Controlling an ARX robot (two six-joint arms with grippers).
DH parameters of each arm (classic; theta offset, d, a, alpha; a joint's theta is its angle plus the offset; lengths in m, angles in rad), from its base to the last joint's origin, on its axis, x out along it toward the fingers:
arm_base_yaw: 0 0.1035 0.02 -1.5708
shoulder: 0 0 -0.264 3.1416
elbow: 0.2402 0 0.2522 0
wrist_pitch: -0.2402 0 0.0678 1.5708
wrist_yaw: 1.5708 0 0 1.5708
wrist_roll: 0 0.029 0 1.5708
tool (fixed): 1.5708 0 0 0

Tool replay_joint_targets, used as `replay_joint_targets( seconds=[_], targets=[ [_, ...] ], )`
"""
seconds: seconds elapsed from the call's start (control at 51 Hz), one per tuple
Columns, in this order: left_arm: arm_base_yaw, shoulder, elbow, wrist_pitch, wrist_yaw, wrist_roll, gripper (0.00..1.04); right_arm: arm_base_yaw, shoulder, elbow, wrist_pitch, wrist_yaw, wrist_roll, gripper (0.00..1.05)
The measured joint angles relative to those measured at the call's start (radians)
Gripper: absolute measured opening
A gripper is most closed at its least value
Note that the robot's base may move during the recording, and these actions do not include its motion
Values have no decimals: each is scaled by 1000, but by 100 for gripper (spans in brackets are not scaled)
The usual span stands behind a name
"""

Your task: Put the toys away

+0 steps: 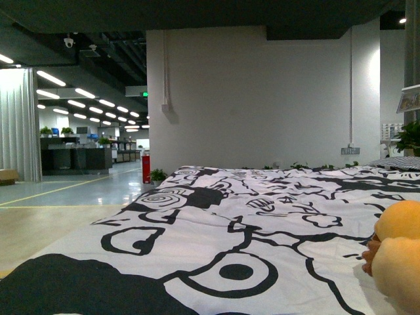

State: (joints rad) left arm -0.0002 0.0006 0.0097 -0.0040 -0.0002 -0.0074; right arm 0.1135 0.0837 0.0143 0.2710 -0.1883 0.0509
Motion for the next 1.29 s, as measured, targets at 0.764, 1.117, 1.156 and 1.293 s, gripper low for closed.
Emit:
replay_joint_targets(
  seconds=[0.764,1.117,1.156,1.293],
  targets=[
    [0,0,0,0,0,0,99,0,-52,-2,-74,13,0,9],
    [0,0,0,0,-4,0,99,0,-52,-2,-75,3,0,9],
    [0,0,0,0,-4,0,99,0,-52,-2,-76,3,1,9],
    [0,0,0,-1,1,0,99,-1,-52,-2,-77,16,0,9]
  ],
)
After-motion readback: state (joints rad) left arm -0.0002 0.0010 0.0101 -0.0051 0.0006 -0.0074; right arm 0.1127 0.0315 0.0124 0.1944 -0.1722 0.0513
